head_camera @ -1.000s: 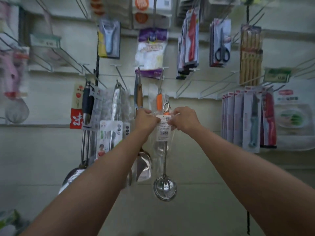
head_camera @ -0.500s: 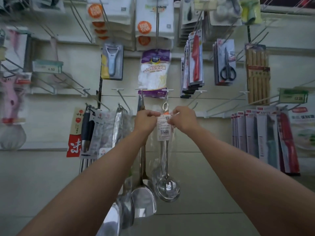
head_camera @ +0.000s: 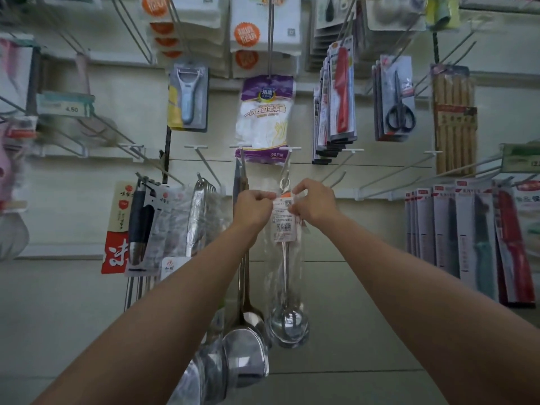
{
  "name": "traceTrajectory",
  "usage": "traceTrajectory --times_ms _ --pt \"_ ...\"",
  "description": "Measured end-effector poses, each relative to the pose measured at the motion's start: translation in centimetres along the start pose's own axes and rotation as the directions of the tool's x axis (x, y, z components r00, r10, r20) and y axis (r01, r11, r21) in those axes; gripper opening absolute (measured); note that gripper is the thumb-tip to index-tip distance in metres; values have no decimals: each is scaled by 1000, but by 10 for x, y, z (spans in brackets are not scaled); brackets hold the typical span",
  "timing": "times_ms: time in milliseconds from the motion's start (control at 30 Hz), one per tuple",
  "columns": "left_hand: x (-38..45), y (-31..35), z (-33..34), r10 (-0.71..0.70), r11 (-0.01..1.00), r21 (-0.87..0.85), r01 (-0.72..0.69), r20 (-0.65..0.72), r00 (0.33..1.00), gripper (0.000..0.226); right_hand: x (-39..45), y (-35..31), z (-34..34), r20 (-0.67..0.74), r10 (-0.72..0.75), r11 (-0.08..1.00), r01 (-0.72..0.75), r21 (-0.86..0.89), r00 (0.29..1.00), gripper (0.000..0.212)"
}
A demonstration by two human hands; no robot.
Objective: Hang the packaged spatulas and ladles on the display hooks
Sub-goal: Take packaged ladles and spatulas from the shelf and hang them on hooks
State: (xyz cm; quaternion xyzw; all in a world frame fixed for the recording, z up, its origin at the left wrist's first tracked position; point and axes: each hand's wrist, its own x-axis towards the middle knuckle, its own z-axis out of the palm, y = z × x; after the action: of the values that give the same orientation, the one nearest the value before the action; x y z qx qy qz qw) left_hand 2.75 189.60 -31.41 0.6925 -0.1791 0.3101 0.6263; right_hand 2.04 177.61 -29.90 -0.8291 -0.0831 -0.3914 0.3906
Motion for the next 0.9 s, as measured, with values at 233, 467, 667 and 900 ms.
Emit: traceTrajectory --times_ms 233,467,667,900 --pt "-4 10 7 -93 954 296 49 135 986 27 4 -3 15 -110 133 991 -133 4 985 59" --pt "-20 -16 12 31 965 257 -49 76 997 36 -22 23 23 -57 98 980 -87 180 994 28" --pt "-55 -49 29 -151 988 62 140 254 955 21 -57 62 20 56 113 990 -117 84 992 14" --pt "-109 -111 58 -242 969 113 218 275 931 42 -109 121 46 123 232 965 -244 93 965 12"
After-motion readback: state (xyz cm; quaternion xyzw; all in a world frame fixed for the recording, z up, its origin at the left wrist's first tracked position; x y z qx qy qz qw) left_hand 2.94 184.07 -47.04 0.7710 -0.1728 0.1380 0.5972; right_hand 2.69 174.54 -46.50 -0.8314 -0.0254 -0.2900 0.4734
